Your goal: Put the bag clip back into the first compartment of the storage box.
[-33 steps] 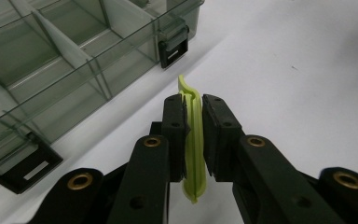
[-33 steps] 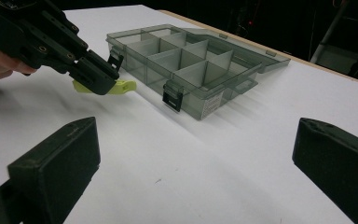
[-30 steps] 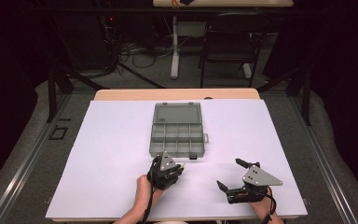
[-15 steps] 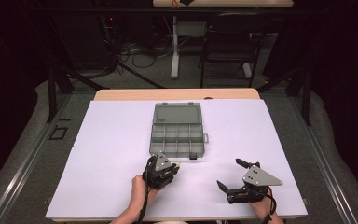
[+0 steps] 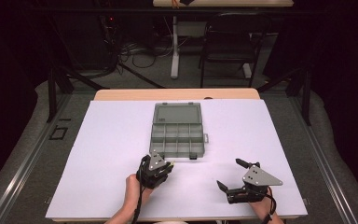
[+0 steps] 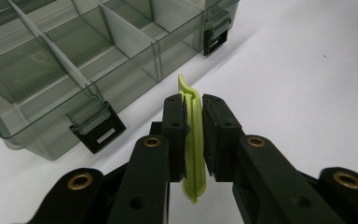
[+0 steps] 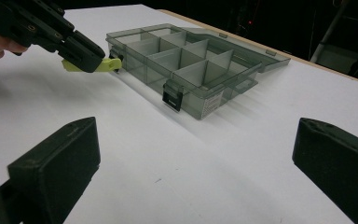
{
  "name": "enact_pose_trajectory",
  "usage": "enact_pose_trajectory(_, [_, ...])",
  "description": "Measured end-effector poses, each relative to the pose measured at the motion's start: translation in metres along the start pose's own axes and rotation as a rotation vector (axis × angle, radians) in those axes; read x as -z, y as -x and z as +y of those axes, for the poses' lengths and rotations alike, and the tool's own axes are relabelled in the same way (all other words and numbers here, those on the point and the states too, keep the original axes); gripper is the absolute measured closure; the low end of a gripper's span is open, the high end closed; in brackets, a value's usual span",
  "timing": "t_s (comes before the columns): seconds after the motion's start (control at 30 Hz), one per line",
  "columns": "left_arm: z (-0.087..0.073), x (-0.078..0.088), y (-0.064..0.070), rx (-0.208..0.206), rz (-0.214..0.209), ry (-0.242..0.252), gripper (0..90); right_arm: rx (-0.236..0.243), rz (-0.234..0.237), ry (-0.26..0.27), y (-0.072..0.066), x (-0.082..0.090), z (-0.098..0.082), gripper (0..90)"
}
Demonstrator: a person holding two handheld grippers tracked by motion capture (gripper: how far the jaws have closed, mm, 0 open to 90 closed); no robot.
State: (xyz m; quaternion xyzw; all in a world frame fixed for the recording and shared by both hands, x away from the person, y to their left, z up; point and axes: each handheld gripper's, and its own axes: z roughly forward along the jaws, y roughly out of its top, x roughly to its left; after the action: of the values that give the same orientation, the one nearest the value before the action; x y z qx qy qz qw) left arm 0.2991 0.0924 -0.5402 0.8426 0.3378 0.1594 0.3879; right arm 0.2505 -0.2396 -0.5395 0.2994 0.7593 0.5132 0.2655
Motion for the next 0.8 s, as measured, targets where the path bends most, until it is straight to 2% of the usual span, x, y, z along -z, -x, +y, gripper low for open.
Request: enact_pose_trajectory(0.8, [-0.01, 0.019, -0.019, 0.015, 0.048, 0.009, 79.9, 0.003, 0.0, -0.003, 0.0, -0.001, 0.0, 0.3])
